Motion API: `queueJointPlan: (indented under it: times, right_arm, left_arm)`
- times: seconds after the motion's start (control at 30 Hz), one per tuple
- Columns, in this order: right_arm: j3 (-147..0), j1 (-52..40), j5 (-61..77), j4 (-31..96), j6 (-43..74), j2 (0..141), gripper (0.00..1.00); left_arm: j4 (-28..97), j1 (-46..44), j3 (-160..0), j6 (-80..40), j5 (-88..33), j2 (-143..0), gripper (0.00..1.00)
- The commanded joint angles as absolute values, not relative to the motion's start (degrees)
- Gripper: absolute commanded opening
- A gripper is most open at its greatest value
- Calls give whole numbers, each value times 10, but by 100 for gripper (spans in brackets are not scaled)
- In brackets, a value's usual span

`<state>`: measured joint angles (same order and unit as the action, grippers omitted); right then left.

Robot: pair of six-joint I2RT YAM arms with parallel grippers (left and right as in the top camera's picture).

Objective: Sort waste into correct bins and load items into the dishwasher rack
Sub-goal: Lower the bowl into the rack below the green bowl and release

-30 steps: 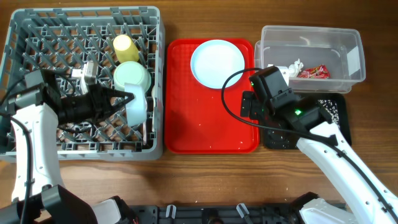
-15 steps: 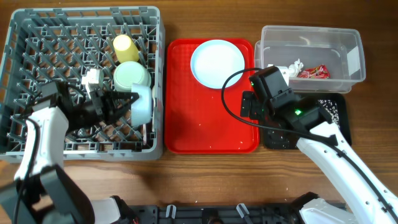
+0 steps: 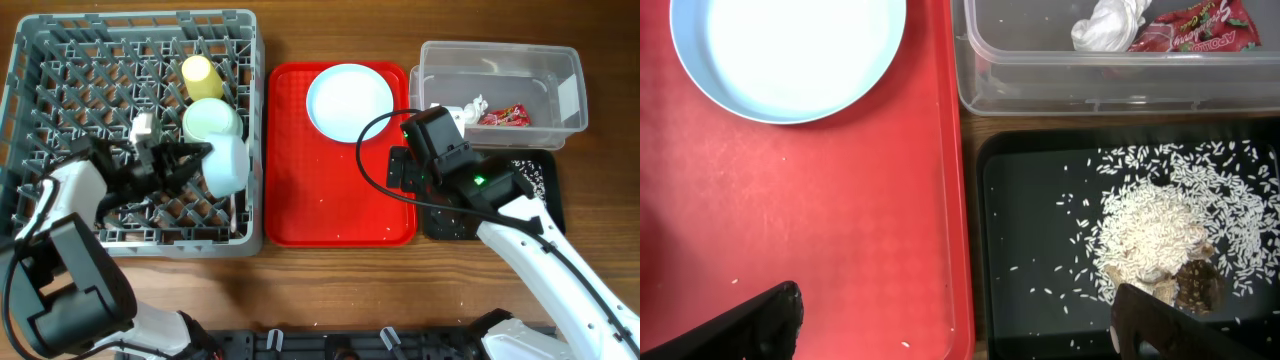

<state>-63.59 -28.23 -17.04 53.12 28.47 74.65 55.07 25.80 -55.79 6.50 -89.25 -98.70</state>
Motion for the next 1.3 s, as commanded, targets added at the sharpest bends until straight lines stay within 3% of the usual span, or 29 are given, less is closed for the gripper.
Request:
queueJointPlan:
  times: [0.0,0.33,0.73,0.87,0.93,1.03,1.07,1.17,1.27]
  right_arm:
    - [-642,-281,-183,531,285,747,100]
    - [-642,-281,-183,531,285,747,100]
    - [-642,-281,-183,531,285,747,100]
    - [-642,-281,-183,531,285,747,100]
    - [-642,-281,-183,531,285,747,100]
    - [-642,-281,-183,531,285,747,100]
    - [-642,-281,-183,531,285,747,100]
    - [-642,-281,-183,531,285,747,100]
    - [-642,-281,-183,531,285,747,100]
  left_arm:
    - [568,289,-559,55,-904,-993,4]
    - [596,286,-559,76,-903,-975,4]
    - [585,321,-559,77,-711,-975,4]
    - [585,342,-559,77,-706,-975,6]
    - [585,353,-559,77,-706,-975,18]
    - [585,358,-559,70,-706,-975,76]
    - [585,358,-560,70,-706,-975,84]
    - [590,358,-576,62,-706,-970,89]
    - [618,358,-623,55,-700,-947,84]
